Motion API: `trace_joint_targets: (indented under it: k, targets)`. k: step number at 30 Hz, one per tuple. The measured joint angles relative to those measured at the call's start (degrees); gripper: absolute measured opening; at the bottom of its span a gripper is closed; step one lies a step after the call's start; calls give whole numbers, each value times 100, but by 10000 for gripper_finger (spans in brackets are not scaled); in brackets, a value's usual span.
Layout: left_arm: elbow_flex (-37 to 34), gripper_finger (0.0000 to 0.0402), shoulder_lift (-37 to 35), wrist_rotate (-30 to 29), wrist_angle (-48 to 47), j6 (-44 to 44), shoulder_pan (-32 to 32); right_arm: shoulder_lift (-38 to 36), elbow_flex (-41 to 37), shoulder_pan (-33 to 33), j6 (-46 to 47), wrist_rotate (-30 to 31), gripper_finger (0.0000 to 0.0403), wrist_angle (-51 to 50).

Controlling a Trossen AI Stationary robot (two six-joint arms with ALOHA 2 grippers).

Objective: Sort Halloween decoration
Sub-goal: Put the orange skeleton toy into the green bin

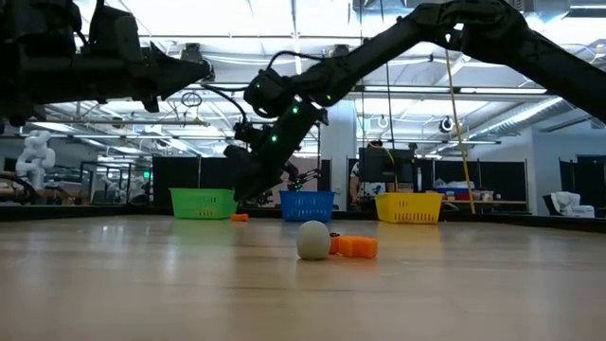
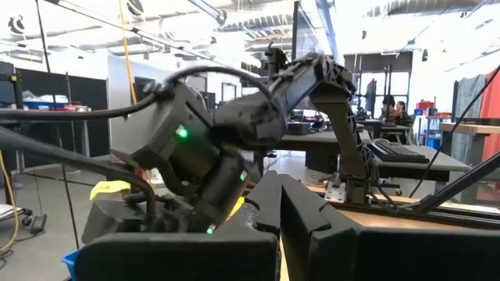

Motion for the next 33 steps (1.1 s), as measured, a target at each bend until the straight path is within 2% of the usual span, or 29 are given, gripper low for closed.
trace_joint_targets:
  k: [3, 8, 11, 14, 18, 27, 33]
  targets:
    - [0, 0, 0, 4, 0, 3, 0, 45, 497, -10, -76, -19, 111, -772]
    - [0, 0, 2, 15, 0, -4, -2, 61, 1355, -139, -424, -618, 60, -1732]
    - [7, 0, 0, 68, 0, 4, 0, 55, 1572, -220, -529, -871, 30, -2063]
    - [9, 0, 0, 70, 2, 101, -2, 129, 1572, -247, -541, -887, 21, -2155]
    - [9, 0, 0, 92, 6, 103, -2, 320, 1568, -183, -474, -875, 40, -1971]
    - [9, 0, 0, 201, 4, 111, -9, 713, 1564, -173, -253, -706, 121, -1439]
    - [9, 0, 0, 219, 2, 102, -11, 715, 1565, -136, -52, -741, 121, -1307]
